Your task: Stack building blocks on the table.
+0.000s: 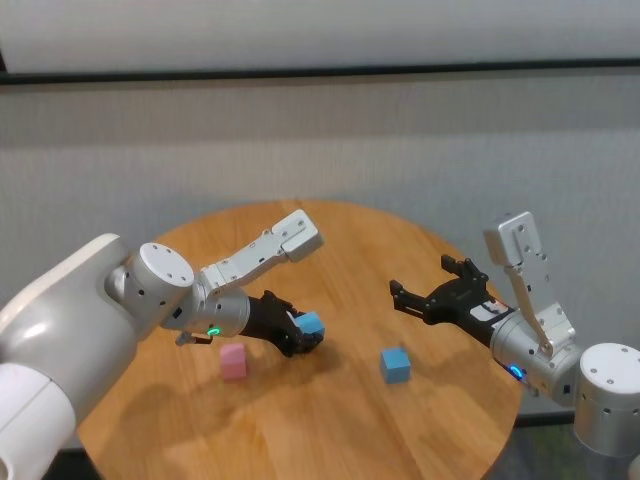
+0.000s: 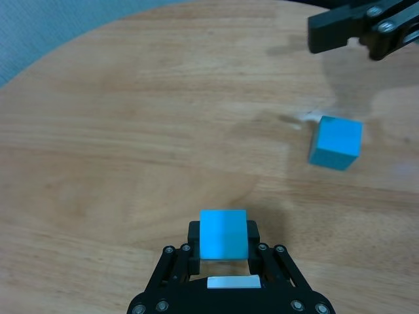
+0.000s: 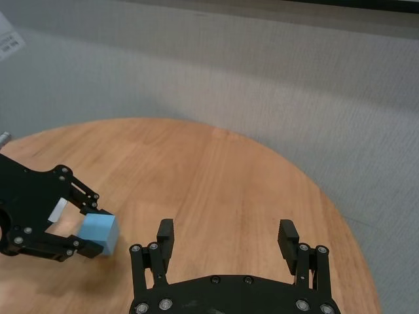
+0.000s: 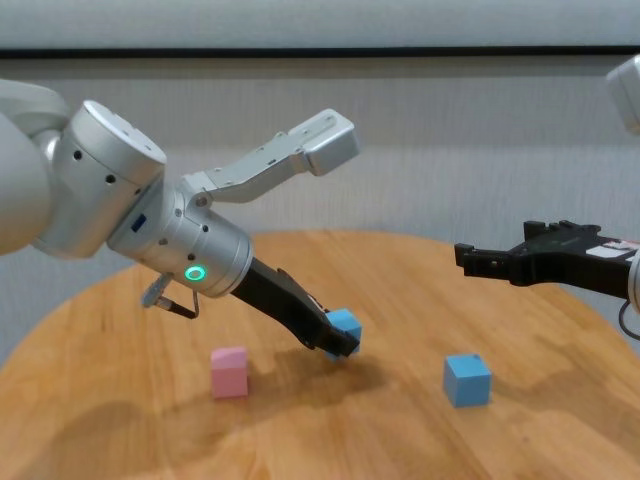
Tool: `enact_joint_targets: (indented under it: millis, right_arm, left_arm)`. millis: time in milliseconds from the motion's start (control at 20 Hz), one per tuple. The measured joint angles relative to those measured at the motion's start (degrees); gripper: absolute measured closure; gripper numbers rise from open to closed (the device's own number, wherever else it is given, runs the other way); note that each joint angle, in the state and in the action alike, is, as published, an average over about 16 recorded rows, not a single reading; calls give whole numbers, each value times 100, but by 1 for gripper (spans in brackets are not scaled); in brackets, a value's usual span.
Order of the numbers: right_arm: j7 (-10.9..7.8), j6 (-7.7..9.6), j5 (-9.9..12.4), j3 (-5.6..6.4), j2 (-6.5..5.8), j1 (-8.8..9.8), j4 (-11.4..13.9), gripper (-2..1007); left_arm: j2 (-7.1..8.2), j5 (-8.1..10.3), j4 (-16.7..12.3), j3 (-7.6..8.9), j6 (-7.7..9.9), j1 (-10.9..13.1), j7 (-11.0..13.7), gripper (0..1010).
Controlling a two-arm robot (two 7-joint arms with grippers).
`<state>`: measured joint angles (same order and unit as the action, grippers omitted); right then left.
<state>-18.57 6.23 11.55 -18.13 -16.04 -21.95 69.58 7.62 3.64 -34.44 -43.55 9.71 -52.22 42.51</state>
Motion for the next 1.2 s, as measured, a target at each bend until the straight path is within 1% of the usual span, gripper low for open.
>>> enact_joint_targets:
  millis: [400,750,1050,1200]
  right_arm:
    - [0,0,0,0,0,0,0,5]
    - [0,0,0,0,0,0,0,5]
    - [0,0,0,0,0,0,0,4]
    - [0,0,0,0,0,0,0,5]
  left_arm:
    - [-139,-135,368,49,-108,-108,-5,609]
    - [-199,-221,557,109,-150,-159,4,603]
    - [-216,-283,605,168,-148,-178,3,534]
    - [-180,-307,494,212,-98,-144,-6,469]
